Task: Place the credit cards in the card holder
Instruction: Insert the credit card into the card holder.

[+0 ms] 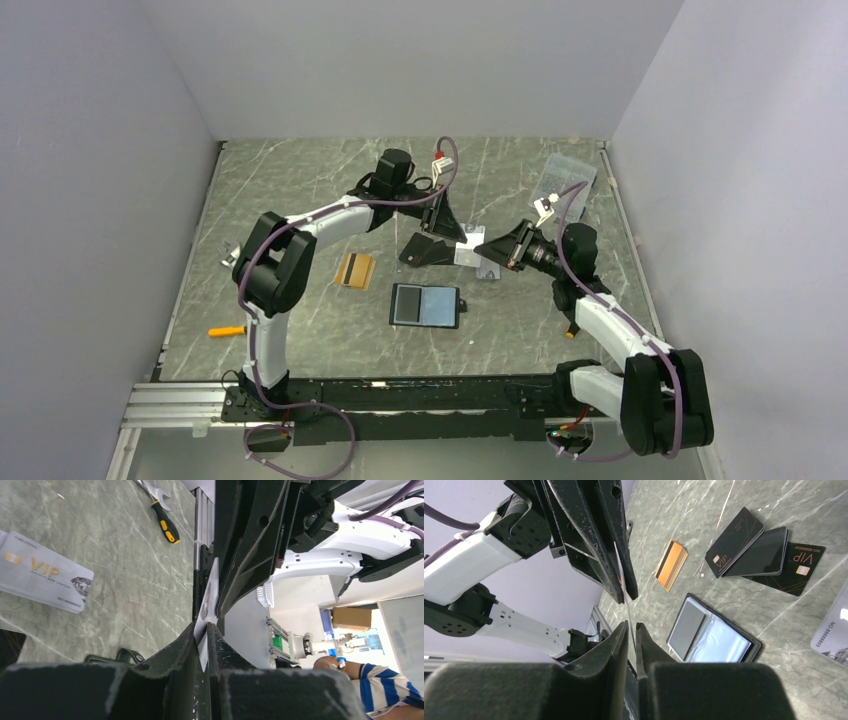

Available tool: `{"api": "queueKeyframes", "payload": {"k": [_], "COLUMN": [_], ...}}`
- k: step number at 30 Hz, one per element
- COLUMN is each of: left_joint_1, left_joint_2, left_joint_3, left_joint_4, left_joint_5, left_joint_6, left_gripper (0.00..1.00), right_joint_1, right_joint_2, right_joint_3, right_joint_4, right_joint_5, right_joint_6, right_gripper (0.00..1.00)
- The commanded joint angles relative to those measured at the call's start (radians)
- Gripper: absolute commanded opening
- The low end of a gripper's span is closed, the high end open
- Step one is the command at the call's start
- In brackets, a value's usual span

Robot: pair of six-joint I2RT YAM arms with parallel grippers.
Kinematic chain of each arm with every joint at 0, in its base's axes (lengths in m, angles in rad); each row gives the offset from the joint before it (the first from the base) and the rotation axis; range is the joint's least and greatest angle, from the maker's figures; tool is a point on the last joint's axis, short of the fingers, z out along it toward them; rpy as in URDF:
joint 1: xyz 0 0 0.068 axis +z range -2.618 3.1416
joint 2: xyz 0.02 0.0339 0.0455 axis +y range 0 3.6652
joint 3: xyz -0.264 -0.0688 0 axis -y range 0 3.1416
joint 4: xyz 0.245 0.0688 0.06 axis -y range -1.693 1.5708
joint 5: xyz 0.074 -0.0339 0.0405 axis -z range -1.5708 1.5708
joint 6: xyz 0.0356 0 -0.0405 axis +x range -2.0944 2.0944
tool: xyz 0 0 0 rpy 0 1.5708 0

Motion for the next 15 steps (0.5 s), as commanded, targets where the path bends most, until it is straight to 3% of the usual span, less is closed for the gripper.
{"api": "queueKeyframes", "payload": {"k": [1,6,10,15], "left_joint_1": [-0.005,-0.005,0.001,0.017], "left_joint_2": [-0.066,-0.075,-0.085,-0.098], "left_joint_3": [-0.011,-0.017,-0.026,-0.034], "left_joint_4": [0.106,0.124,0.111,0.049], "left_joint_5": [0.055,0.058,0.055,0.043], "left_joint_6": [-0.052,-0.067,-0.057,-0.005], "left_gripper": [0.17,0.17,0.17,0.2], "right_joint_1": [0.023,0.059,0.062,0.059], "right_joint_2": [0.046,0.085,0.085,0.02], "right_joint_3": [0.061,0.094,0.087,0.073], "right_joint_4": [0.115,0.14,0.136,0.025], "right_joint_5": [-0.053,-0.037,-0.028,0.012], "right_joint_6": [0.019,0.028,0.031,-0.026], "right_gripper": [0.16,0.12,0.0,0.0]}}
